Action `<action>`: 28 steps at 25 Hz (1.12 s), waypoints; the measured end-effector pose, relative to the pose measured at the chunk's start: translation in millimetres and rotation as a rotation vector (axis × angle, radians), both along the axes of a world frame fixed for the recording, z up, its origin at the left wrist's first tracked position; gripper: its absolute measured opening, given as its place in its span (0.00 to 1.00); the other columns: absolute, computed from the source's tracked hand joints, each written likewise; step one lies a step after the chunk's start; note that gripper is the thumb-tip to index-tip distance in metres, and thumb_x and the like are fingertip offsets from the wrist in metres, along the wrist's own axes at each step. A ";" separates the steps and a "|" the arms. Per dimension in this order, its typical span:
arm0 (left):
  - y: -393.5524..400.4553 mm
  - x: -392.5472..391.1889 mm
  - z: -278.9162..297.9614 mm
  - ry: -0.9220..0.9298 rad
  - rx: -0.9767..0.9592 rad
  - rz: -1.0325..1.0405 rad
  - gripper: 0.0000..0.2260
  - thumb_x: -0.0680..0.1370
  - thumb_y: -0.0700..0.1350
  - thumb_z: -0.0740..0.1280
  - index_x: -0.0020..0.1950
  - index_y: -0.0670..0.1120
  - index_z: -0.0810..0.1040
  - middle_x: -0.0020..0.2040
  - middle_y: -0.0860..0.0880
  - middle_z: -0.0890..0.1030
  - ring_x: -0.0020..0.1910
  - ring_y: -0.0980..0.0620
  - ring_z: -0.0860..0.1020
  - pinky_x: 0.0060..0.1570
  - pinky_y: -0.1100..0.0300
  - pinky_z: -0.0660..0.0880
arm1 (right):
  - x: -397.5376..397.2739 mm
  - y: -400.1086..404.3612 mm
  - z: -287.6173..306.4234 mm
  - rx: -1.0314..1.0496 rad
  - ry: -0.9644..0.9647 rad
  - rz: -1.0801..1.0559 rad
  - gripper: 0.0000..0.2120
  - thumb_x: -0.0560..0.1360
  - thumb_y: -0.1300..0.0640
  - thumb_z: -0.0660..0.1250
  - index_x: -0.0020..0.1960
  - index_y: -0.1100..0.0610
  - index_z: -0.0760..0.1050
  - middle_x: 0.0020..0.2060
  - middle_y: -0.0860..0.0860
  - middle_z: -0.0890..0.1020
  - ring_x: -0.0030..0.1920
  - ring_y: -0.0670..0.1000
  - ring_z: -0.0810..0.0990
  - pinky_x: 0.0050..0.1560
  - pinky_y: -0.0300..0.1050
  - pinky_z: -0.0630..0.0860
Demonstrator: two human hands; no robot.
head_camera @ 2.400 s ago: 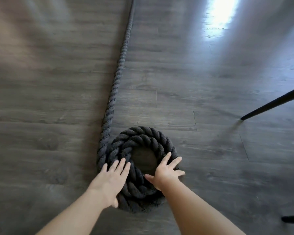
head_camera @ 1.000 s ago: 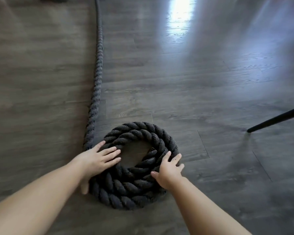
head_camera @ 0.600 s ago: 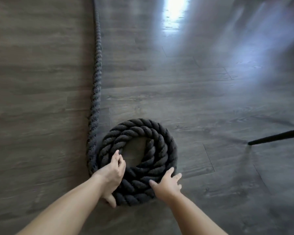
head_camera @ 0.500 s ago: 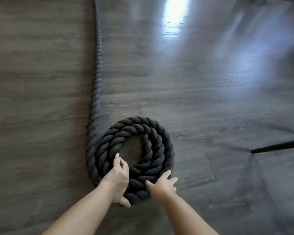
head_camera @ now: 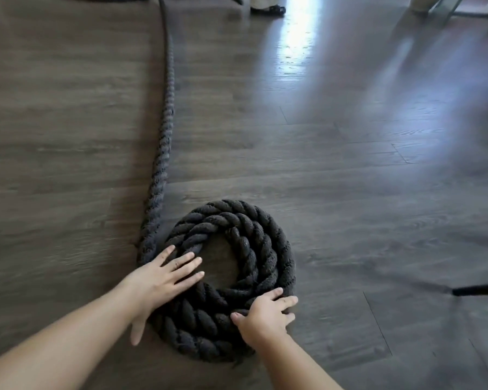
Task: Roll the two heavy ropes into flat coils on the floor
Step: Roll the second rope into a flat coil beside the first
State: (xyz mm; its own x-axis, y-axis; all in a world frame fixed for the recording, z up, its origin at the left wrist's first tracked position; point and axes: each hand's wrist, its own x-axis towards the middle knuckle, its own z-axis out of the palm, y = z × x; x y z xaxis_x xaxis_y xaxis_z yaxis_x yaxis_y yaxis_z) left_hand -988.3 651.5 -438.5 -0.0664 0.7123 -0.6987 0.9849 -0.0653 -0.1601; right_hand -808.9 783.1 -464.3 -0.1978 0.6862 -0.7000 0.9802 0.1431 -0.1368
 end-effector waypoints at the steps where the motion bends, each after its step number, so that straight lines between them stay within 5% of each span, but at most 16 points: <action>1: -0.2 -5.0 -7.4 0.006 0.011 0.010 0.73 0.56 0.63 0.81 0.77 0.45 0.28 0.77 0.39 0.30 0.75 0.41 0.29 0.72 0.35 0.35 | -1.9 6.2 0.6 -0.002 -0.001 0.029 0.57 0.73 0.40 0.71 0.77 0.65 0.33 0.75 0.68 0.36 0.75 0.70 0.50 0.71 0.58 0.60; 6: 13.7 -1.0 -28.6 0.014 0.116 0.050 0.67 0.61 0.73 0.72 0.78 0.36 0.36 0.79 0.33 0.41 0.77 0.32 0.40 0.72 0.31 0.49 | -20.6 48.0 -1.3 0.014 0.003 0.125 0.55 0.74 0.42 0.71 0.78 0.61 0.32 0.75 0.65 0.34 0.76 0.69 0.45 0.72 0.63 0.58; 9: 38.3 8.4 -30.2 0.008 0.169 0.150 0.66 0.62 0.77 0.68 0.78 0.32 0.42 0.78 0.31 0.47 0.75 0.27 0.48 0.67 0.30 0.60 | -52.6 62.7 3.3 0.053 0.007 0.009 0.44 0.79 0.47 0.63 0.79 0.57 0.33 0.76 0.62 0.33 0.76 0.68 0.43 0.72 0.64 0.55; 12: 83.1 24.5 -27.3 0.016 0.219 0.426 0.64 0.63 0.76 0.68 0.78 0.31 0.47 0.76 0.30 0.52 0.74 0.25 0.52 0.63 0.30 0.65 | -92.2 69.0 4.5 0.021 0.013 -0.062 0.46 0.78 0.33 0.55 0.78 0.56 0.31 0.76 0.61 0.32 0.75 0.70 0.44 0.72 0.65 0.51; 17: 155.4 26.6 -31.9 0.030 0.213 0.720 0.60 0.63 0.77 0.66 0.78 0.37 0.52 0.71 0.25 0.55 0.70 0.20 0.57 0.66 0.31 0.63 | -143.0 117.4 12.8 0.026 -0.093 0.233 0.56 0.74 0.30 0.61 0.76 0.62 0.27 0.75 0.61 0.31 0.75 0.71 0.42 0.71 0.69 0.53; 21: 176.5 -9.6 -26.3 0.019 0.273 0.712 0.61 0.59 0.77 0.69 0.76 0.35 0.58 0.69 0.34 0.64 0.68 0.31 0.66 0.68 0.37 0.63 | -175.8 163.4 23.8 0.027 -0.149 0.474 0.57 0.74 0.31 0.61 0.75 0.67 0.28 0.75 0.65 0.34 0.75 0.72 0.43 0.71 0.69 0.53; 23: 173.2 -33.1 -19.2 0.010 0.258 0.625 0.63 0.60 0.75 0.72 0.79 0.37 0.49 0.73 0.38 0.61 0.71 0.37 0.63 0.71 0.38 0.59 | -187.6 184.0 24.9 0.031 -0.119 0.571 0.57 0.75 0.32 0.62 0.75 0.67 0.30 0.75 0.65 0.34 0.75 0.71 0.42 0.71 0.70 0.53; 25: 168.6 -47.5 -10.0 -0.025 0.143 0.590 0.65 0.63 0.68 0.76 0.80 0.42 0.37 0.80 0.38 0.49 0.78 0.39 0.50 0.73 0.37 0.53 | -198.3 203.7 23.6 0.018 -0.100 0.623 0.59 0.73 0.32 0.65 0.75 0.66 0.29 0.74 0.68 0.33 0.75 0.72 0.42 0.71 0.70 0.53; 28: 163.0 -59.9 1.9 -0.014 0.007 0.543 0.65 0.65 0.58 0.81 0.78 0.43 0.31 0.80 0.40 0.38 0.79 0.41 0.39 0.74 0.35 0.48 | -213.7 218.5 14.8 -0.029 -0.077 0.611 0.62 0.70 0.34 0.70 0.76 0.61 0.27 0.73 0.66 0.29 0.74 0.75 0.44 0.70 0.69 0.55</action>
